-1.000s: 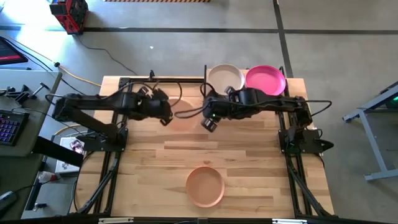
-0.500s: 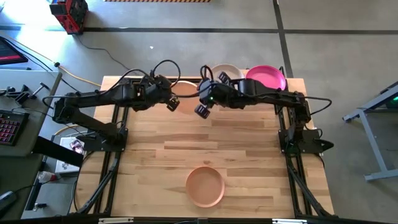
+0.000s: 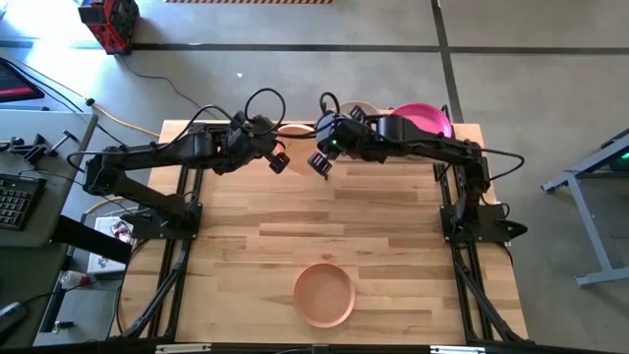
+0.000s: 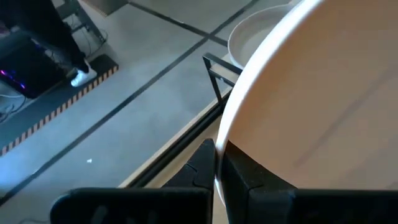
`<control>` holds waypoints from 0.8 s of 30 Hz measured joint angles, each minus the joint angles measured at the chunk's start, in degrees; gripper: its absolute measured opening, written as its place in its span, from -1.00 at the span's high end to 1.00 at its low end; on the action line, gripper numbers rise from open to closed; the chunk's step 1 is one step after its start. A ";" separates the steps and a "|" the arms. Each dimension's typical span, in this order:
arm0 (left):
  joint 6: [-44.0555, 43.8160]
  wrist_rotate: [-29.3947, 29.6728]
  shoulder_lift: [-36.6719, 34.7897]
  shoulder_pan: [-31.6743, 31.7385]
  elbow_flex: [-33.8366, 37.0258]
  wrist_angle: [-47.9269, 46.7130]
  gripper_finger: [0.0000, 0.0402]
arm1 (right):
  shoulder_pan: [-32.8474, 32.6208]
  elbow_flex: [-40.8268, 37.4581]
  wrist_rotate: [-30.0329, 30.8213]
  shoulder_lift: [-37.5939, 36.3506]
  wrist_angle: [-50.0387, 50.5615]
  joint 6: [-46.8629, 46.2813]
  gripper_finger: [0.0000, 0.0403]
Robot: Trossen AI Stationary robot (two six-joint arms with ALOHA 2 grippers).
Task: Place and stack plates onto a shelf
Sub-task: Stack the light yellow plate on the gray plate on the shelf
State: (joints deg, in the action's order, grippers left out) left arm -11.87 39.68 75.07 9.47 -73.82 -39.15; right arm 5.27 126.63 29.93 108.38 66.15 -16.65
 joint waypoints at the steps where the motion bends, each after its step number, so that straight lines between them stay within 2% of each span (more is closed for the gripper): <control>1: 0.26 0.00 0.00 0.00 0.00 0.11 1.00 | 0.01 0.00 -0.01 0.00 0.00 -0.01 0.58; 5: 2.11 0.02 0.00 0.02 0.00 0.63 1.00 | 0.44 0.00 -0.44 0.04 0.13 -1.63 0.88; 7: 3.15 0.11 0.00 0.02 0.00 1.77 1.00 | 0.74 0.00 -0.25 0.04 0.61 -2.44 0.95; 16: 9.85 -1.07 -0.02 2.02 -0.04 4.88 0.99 | 1.52 0.00 0.12 0.06 0.97 -6.07 0.98; 19: 11.49 -4.99 -0.04 3.20 -0.04 4.85 0.94 | 1.53 0.00 0.34 0.07 1.44 -6.43 0.99; 24: 13.79 -11.50 -0.02 4.72 -0.04 6.65 0.74 | 2.07 0.00 0.45 0.04 2.12 -6.99 1.00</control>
State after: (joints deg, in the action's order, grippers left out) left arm 1.91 28.19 75.05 14.19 -73.87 -32.50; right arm 7.34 126.63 30.38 108.42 68.27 -23.65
